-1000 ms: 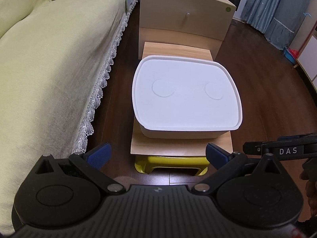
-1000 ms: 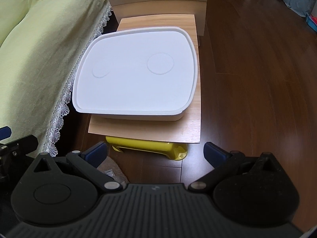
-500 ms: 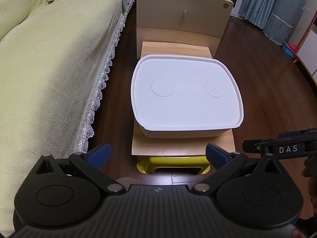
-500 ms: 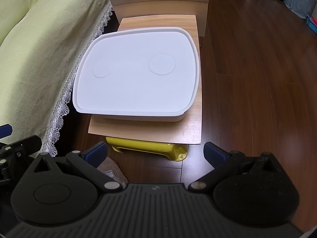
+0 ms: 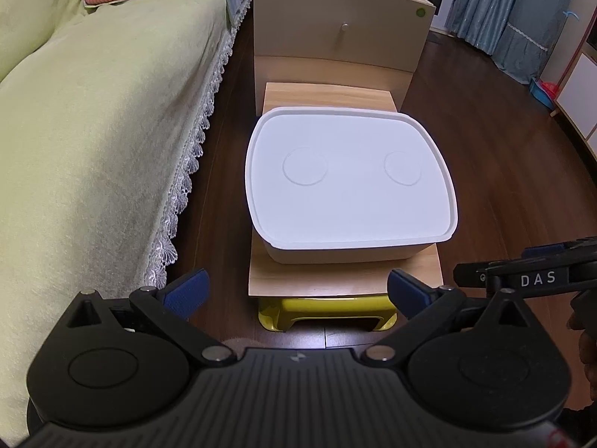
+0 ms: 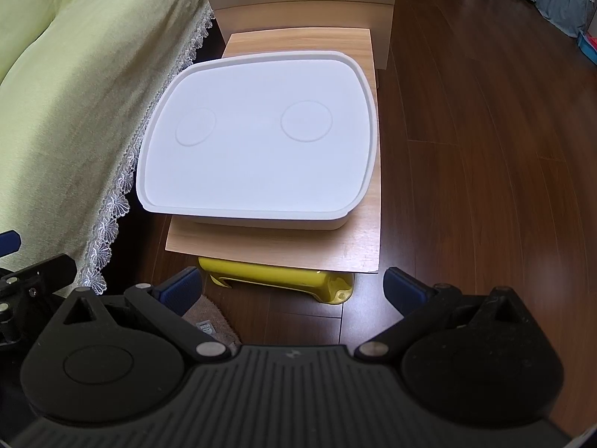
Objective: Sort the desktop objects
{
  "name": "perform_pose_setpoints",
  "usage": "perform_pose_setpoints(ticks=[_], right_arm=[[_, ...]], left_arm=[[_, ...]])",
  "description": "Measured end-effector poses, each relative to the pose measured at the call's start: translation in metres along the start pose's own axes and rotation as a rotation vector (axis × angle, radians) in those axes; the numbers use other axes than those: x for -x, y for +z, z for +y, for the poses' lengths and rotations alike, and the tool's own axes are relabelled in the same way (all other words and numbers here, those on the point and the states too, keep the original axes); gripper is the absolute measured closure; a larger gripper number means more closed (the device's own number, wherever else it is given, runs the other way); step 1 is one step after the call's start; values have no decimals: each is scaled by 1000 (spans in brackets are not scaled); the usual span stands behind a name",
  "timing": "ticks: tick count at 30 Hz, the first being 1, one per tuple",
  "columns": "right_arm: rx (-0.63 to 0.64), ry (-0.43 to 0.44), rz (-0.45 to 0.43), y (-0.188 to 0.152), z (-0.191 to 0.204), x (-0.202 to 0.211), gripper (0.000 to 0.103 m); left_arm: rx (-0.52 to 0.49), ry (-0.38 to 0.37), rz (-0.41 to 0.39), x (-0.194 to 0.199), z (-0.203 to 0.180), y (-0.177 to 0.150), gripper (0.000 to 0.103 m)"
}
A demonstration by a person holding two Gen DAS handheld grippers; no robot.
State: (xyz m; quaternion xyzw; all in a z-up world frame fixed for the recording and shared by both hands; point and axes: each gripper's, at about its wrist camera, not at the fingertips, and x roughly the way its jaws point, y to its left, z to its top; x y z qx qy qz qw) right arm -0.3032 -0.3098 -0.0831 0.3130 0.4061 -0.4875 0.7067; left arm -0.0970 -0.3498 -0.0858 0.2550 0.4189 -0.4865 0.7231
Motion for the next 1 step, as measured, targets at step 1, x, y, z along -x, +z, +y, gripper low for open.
perform_pose_setpoints(ticks=[1], right_arm=[[0,0,1,0,0,0,1]], left_arm=[[-1,4,-3,0,0,0,1]])
